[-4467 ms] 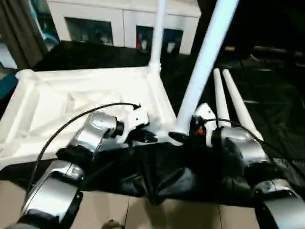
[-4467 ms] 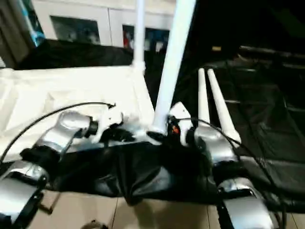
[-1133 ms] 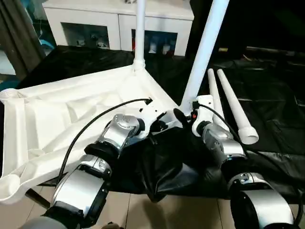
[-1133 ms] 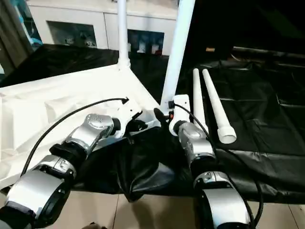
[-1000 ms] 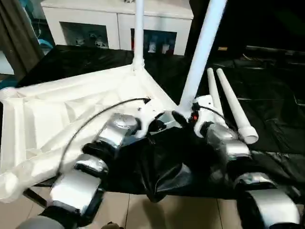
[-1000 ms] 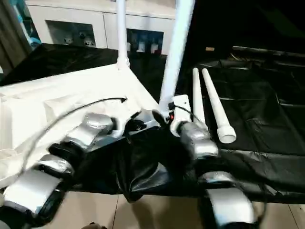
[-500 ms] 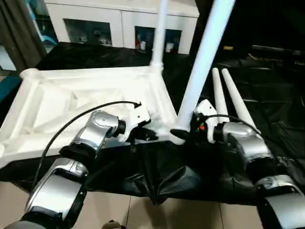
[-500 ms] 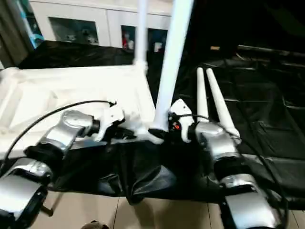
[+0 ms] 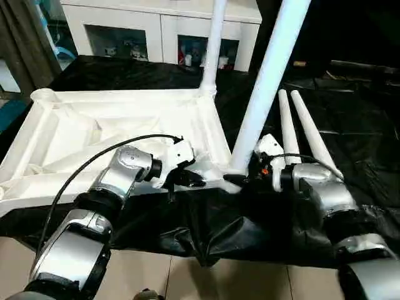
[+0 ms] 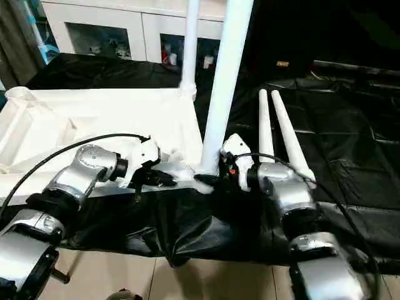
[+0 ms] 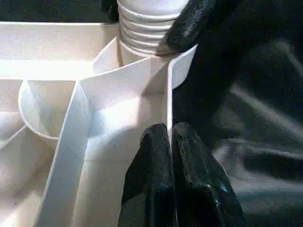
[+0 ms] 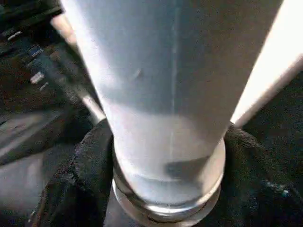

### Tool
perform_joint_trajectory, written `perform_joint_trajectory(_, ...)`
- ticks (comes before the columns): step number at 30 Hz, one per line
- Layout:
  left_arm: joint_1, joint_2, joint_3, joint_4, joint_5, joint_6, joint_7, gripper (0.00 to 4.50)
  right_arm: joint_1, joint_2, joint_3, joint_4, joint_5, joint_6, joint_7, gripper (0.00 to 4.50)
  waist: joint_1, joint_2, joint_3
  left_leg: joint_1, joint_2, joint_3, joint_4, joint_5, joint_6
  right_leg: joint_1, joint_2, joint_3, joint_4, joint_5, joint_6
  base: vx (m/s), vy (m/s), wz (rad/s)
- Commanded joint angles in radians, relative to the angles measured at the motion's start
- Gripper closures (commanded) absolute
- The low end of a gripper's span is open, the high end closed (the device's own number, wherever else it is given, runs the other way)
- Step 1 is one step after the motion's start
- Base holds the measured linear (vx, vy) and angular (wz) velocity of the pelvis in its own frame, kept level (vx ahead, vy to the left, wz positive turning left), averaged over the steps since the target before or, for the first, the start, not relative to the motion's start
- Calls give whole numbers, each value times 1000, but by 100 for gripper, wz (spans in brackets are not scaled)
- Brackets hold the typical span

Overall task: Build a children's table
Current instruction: Rotate leg to tighten

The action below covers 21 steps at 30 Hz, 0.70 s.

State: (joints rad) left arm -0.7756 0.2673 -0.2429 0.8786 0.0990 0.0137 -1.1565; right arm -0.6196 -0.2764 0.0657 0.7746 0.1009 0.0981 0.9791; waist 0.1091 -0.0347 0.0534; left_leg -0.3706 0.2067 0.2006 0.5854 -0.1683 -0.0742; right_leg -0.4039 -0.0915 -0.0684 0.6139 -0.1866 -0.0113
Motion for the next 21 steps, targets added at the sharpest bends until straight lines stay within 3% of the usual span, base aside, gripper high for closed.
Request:
perform_joint_trajectory(1,-23,-48,33,14,-29,15,71,450,0,27,-32,42,15,18,-91,177,-5,-5,-64,20,32,-13,-70,-228,33,43,-63,45,-72,-196,-234,0,0,0)
perform_joint_trajectory(6,-105,-145,76,114,-6,82,372,450,-33,139,-98,151,11,18,-437,178,-14,-2,-64,23,29,-15,-73,-244,8,41,-61,45,-78,-225,-219,0,0,0)
perform_joint_trajectory(10,-137,-214,91,148,-9,104,491,450,-63,217,-115,210,3,4,-600,178,-18,0,-67,19,26,-16,-72,-225,12,44,-59,45,-76,-185,-216,0,0,0)
perform_joint_trajectory(13,-139,-238,84,147,-10,95,480,450,-73,252,-86,225,-28,-30,-616,178,-19,0,-68,14,23,-15,-70,-206,28,48,-58,44,-74,-151,-217,0,0,0)
perform_joint_trajectory(16,-142,-239,75,157,-7,83,473,450,-84,271,-107,235,-10,-49,-588,178,-19,-1,-67,15,24,-14,-70,-207,48,48,-57,44,-75,-145,-220,0,0,0)
perform_joint_trajectory(17,-141,-236,74,158,-7,80,468,450,-85,271,-112,233,-4,-50,-578,122,-19,0,-66,15,24,-14,-71,-213,48,48,-58,44,-76,-153,-220,0,0,0)
perform_joint_trajectory(21,-119,-194,57,145,-5,42,373,450,-93,241,-95,213,6,-65,-470,102,-21,-4,-66,13,25,-15,-71,-225,54,50,-59,43,-77,-173,-213,0,0,0)
